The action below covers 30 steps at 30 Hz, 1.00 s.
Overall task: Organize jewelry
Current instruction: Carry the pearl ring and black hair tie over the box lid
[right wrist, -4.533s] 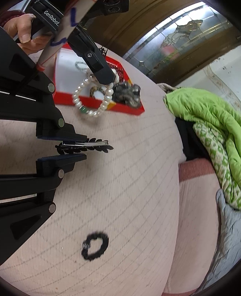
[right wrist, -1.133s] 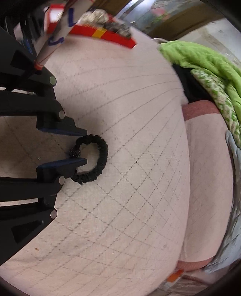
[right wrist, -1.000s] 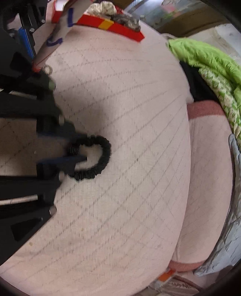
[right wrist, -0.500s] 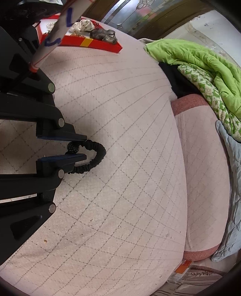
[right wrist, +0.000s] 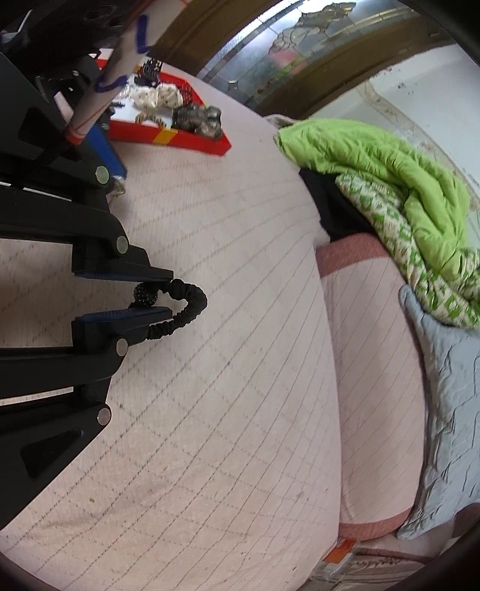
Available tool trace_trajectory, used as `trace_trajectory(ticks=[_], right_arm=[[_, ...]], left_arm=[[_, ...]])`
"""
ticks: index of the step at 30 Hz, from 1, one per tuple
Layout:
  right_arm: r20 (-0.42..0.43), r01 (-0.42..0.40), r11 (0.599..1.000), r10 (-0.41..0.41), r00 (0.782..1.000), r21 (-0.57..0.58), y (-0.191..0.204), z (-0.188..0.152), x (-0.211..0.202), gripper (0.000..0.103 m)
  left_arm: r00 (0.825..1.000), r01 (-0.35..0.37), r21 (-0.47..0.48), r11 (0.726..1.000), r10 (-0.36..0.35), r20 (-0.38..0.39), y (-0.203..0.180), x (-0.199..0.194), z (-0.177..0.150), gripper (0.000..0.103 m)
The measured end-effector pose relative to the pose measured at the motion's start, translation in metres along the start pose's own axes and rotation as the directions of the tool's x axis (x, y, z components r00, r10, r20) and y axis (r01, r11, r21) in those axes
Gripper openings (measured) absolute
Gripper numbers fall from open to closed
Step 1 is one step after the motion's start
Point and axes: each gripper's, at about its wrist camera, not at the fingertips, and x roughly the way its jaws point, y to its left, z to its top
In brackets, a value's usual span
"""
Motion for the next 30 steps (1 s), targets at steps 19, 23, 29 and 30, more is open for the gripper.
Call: trace_trajectory(ticks=[19,23,29,30], right_arm=[[0.001,-0.086,0.994,0.086,0.996,-0.066,0.061,-0.006,0.008,0.014],[-0.002,-0.117,0.99,0.118,0.993,-0.083,0.078,-0.008,0.01,0.014],[-0.017,-0.17,0.979,0.169,0.985,-0.115,0.107,-0.014,0.015,0.014],[-0.022,-0.181,0.976,0.179,0.984,-0.123,0.112,-0.015,0.016,0.014]], left_arm=[[0.992,-0.073,-0.071,0.995,0.079,0.094,0.054,-0.058,0.003,0.012],[0.989,-0.091,-0.093,0.992,0.101,0.105,0.068,-0.069,0.0,0.012],[0.983,-0.119,-0.129,0.984,0.135,0.122,0.089,-0.091,-0.006,0.013],[0.982,-0.125,-0.135,0.983,0.142,0.126,0.093,-0.095,-0.008,0.013]])
